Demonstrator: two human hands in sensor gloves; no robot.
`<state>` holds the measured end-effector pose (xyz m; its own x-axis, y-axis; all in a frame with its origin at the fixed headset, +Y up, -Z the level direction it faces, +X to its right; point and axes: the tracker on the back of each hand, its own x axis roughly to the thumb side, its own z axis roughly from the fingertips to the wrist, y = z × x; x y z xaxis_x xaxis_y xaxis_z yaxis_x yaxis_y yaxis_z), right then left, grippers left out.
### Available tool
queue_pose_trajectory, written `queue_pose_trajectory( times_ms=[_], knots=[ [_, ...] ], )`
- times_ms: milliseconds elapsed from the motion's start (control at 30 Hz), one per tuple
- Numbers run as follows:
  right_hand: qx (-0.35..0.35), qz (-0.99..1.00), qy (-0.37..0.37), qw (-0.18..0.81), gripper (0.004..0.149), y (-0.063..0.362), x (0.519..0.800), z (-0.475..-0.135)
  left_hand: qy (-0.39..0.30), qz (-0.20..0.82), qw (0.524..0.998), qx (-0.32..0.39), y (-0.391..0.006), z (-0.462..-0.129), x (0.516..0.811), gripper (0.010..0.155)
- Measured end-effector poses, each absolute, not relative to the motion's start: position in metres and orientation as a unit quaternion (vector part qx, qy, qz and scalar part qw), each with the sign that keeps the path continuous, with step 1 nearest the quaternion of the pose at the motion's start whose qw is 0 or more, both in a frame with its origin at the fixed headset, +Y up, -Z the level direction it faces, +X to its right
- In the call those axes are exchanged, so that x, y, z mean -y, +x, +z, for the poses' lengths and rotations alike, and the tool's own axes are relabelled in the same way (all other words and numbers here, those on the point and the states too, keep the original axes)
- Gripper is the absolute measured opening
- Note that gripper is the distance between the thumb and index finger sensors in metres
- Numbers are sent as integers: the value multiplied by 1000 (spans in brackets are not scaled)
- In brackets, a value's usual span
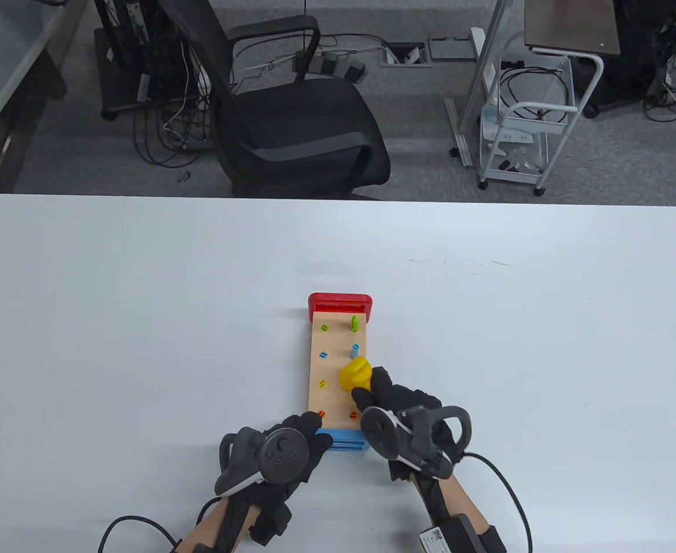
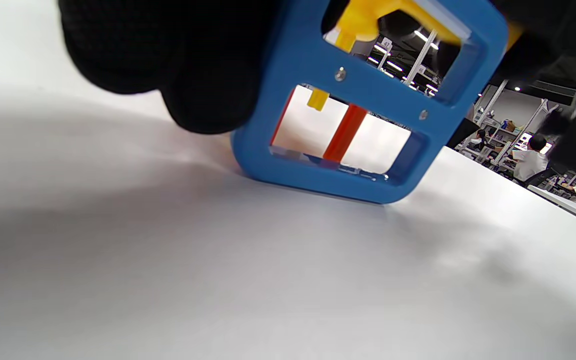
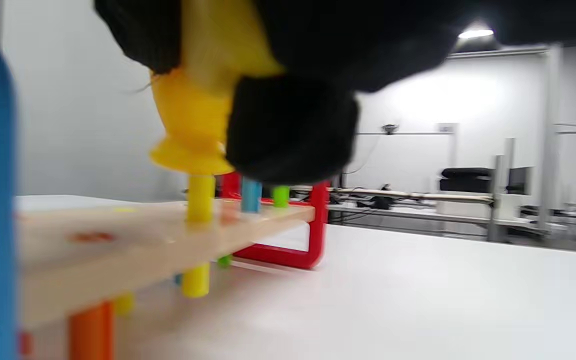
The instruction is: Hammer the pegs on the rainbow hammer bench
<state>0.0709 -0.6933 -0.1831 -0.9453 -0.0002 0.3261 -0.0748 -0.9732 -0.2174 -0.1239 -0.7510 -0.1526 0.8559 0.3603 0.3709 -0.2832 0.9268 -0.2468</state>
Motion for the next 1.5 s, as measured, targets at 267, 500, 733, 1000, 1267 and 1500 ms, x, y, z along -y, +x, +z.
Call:
queue_pose_trajectory(
  times_ms=[267, 500, 733, 1000, 1267, 1500],
  knots=[
    [145, 979, 140, 20, 63, 73, 704, -178, -92, 168, 959, 210, -124, -153, 751, 67],
    [134, 980, 146, 28, 61, 72, 705, -183, -94, 167, 959, 210, -124, -153, 751, 67],
    [192, 972, 131, 32, 62, 83, 692, -182, -95, 167, 959, 210, -124, -153, 751, 67],
    [152, 981, 103, 54, 65, 96, 691, -183, -96, 167, 959, 210, -124, -153, 750, 67],
    [101, 980, 109, 135, 60, 103, 683, -184, -93, 167, 959, 210, -124, -153, 750, 67],
    [36, 970, 126, 204, 61, 103, 691, -207, -93, 168, 959, 210, -124, -153, 751, 68]
  ],
)
